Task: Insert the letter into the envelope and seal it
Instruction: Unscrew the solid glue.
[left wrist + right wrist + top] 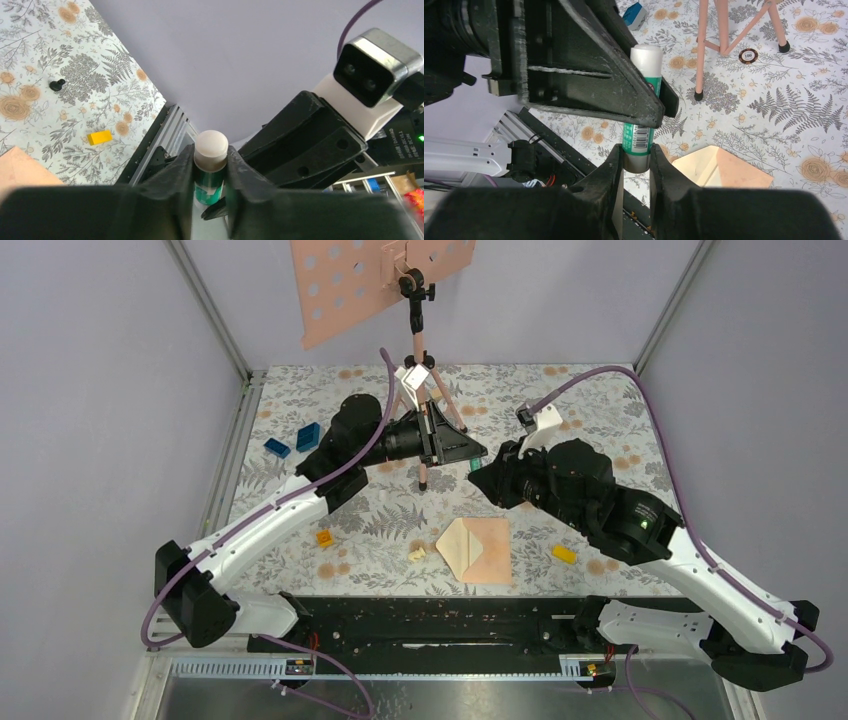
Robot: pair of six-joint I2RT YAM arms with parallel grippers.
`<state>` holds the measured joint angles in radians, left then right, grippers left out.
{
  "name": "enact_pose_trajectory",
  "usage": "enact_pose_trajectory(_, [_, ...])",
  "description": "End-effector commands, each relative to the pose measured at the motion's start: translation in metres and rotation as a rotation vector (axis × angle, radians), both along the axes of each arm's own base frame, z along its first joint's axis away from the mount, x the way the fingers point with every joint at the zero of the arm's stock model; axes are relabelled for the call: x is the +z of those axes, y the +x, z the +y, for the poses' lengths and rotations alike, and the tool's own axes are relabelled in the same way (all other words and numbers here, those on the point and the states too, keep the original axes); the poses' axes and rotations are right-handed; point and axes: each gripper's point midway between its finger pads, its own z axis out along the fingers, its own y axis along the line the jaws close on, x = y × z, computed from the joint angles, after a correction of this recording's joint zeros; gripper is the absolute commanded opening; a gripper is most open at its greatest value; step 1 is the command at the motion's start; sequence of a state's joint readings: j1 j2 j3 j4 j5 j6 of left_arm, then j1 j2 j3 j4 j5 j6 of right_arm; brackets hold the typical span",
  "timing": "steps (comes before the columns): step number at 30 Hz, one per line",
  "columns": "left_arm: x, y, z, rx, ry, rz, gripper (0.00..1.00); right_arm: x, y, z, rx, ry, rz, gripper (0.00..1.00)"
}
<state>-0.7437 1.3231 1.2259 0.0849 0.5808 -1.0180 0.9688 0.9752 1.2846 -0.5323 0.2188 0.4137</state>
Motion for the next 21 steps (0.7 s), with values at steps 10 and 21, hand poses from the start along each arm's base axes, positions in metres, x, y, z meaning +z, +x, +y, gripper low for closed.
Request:
enact_pose_trajectory(10, [0.047, -0.024, 0.015, -0.054, -0.192, -0.169, 0.00, 0.002, -0.008, -0.001, 0.060, 0.003, -0.061, 0.90])
enact_pose_trajectory(21, [0.084, -0.064, 0.025, -0.270, -0.437, -0.303, 0.00, 0.018, -0.054, 0.030, 0.389, 0.126, -0.131, 0.83])
